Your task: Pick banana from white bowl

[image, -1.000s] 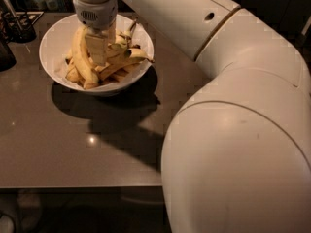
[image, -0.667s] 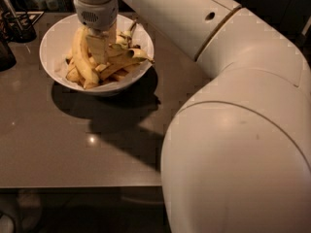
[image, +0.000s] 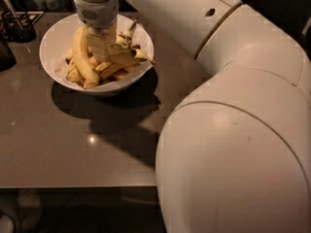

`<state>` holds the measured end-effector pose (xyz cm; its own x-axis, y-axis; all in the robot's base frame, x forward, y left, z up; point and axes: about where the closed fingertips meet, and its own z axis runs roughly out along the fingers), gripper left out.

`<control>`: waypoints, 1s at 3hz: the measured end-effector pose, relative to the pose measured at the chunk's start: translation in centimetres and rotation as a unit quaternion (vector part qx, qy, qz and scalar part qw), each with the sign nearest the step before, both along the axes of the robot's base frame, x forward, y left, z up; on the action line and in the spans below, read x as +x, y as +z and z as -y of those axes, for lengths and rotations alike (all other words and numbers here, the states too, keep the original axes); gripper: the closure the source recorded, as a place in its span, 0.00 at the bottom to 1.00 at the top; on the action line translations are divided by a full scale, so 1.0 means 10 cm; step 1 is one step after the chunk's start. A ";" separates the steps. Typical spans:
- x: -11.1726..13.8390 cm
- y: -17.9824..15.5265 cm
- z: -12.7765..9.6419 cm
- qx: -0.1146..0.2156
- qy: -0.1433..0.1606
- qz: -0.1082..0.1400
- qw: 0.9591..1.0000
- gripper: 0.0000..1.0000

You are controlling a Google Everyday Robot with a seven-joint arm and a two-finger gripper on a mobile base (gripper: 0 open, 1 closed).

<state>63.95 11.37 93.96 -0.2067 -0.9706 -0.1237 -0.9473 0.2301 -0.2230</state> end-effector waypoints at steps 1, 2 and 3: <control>-0.02 0.13 -0.01 0.017 0.017 0.027 0.999 1.00; -0.09 0.33 0.07 0.037 0.030 0.062 0.997 1.00; -0.16 0.46 0.15 0.055 0.040 0.083 0.994 1.00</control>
Offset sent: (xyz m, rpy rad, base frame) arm -0.0235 -0.0270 0.0608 0.1124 -0.2032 0.0853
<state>62.39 9.84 98.53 -0.0967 -0.9618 -0.2562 -0.9157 0.1868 -0.3558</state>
